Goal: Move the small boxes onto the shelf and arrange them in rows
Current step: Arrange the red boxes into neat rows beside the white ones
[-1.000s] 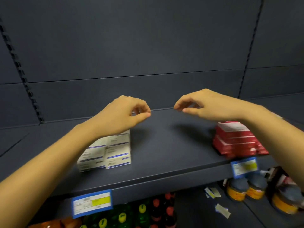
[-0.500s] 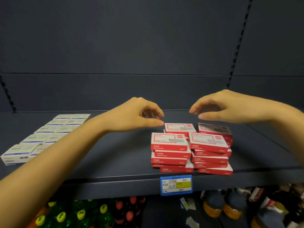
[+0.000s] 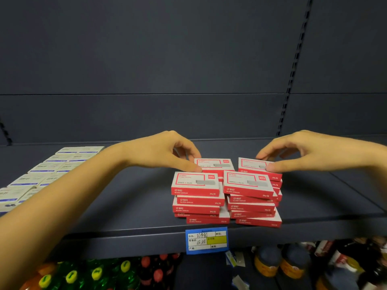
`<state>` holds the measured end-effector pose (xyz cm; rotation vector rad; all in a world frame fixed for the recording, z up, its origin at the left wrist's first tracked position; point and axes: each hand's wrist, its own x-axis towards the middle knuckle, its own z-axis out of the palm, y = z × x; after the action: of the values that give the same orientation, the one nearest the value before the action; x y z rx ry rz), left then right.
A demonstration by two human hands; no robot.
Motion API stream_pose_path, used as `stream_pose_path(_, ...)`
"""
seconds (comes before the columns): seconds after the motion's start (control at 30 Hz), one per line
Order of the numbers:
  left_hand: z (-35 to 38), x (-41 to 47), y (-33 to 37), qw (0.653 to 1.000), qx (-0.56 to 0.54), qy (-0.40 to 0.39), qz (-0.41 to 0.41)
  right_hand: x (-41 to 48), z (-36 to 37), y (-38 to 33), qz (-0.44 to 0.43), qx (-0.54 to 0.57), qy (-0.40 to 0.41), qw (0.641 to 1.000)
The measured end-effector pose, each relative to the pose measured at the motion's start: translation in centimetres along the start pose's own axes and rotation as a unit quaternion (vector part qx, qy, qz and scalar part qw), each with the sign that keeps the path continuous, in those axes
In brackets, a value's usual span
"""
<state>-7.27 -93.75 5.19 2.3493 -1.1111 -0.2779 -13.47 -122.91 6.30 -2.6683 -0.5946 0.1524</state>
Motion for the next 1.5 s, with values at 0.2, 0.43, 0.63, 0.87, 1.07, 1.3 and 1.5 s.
stream_pose_path(0.2, 0.3, 0.0, -0.3, 1.000, 0.011, 0.012, 0.000, -0.5, 0.1, 1.3, -0.007, -0.006, 0.021, 1.000)
stream_pose_path(0.43, -1.1, -0.4, -2.3, 0.997, 0.034, 0.073, -0.020, -0.3, 0.5, 1.7, -0.019, 0.000, 0.056, 0.998)
stream_pose_path(0.63, -1.3, 0.8, -5.7, 0.989, 0.081, 0.098, -0.071, 1.3, -0.6, 1.9, -0.020, 0.031, 0.088, 0.995)
stream_pose_path(0.87, -0.1, 3.1, -9.2, 0.982, 0.102, 0.106, -0.116, 7.0, 0.6, 2.6, -0.025, 0.064, 0.122, 0.990)
stream_pose_path(1.07, 0.8, 3.6, -11.3, 0.981, 0.080, 0.134, -0.115, 12.2, 2.3, 4.8, -0.010, 0.046, 0.093, 0.995)
stream_pose_path(1.3, 1.4, 4.0, -12.6, 0.979, 0.064, 0.167, -0.093, 15.6, 5.0, 6.7, 0.007, 0.041, 0.083, 0.996)
stream_pose_path(1.5, 1.7, 4.7, -13.3, 0.978, 0.059, 0.177, -0.095, 16.5, 5.6, 6.6, -0.006, 0.047, 0.101, 0.994)
